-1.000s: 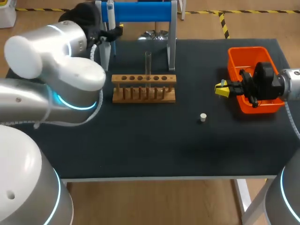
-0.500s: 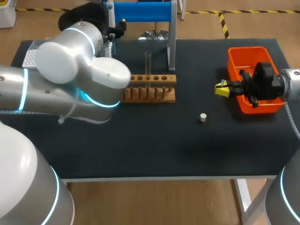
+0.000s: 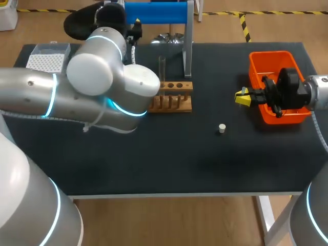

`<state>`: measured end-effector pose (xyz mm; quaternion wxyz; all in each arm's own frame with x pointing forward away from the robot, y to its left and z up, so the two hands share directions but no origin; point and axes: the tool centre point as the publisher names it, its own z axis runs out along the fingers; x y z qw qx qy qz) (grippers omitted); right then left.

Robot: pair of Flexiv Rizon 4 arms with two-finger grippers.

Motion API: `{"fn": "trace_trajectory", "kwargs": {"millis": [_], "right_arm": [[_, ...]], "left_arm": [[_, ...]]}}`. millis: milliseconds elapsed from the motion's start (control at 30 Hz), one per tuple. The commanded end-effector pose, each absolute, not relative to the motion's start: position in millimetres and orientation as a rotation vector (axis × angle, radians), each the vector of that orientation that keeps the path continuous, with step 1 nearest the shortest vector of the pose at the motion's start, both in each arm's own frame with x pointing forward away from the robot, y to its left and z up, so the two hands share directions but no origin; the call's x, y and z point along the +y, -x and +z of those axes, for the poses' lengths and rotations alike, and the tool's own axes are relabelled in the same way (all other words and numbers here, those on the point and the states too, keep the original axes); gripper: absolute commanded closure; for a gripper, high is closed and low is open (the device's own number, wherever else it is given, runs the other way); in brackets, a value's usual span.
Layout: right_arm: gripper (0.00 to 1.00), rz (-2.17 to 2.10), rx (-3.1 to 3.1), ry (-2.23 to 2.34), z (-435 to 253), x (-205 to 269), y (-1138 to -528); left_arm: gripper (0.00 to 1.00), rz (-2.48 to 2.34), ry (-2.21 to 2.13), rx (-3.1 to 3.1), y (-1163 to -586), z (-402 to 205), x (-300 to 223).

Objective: Invert the test tube, pick up the pipette, mount the tip to pipette, aspirate from beaker and dispense into the tube, eject the tip, return the pipette, and cap with the stopper.

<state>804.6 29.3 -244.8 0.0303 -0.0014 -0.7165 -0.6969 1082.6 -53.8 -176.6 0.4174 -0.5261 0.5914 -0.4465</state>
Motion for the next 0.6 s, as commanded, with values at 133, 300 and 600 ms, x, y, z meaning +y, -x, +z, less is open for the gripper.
{"fn": "trace_trajectory", "kwargs": {"millis": [133, 300, 600], "right_arm": [[1.00, -2.148, -2.212, 0.007, -244.4, 29.2, -803.5], [1.00, -2.148, -2.212, 0.007, -244.4, 29.2, -803.5], [1.00, -2.148, -2.212, 0.007, -244.4, 29.2, -803.5]], "left_arm": [[0.16, -1.053, 1.343, 1.420, -1096.0, -179.9, -56.3], [0.32, -1.059, 1.328, 1.427, -1104.0, -181.6, -55.5], [0.35, -1.111, 1.273, 1.456, -1115.2, -187.2, -48.9]]}}
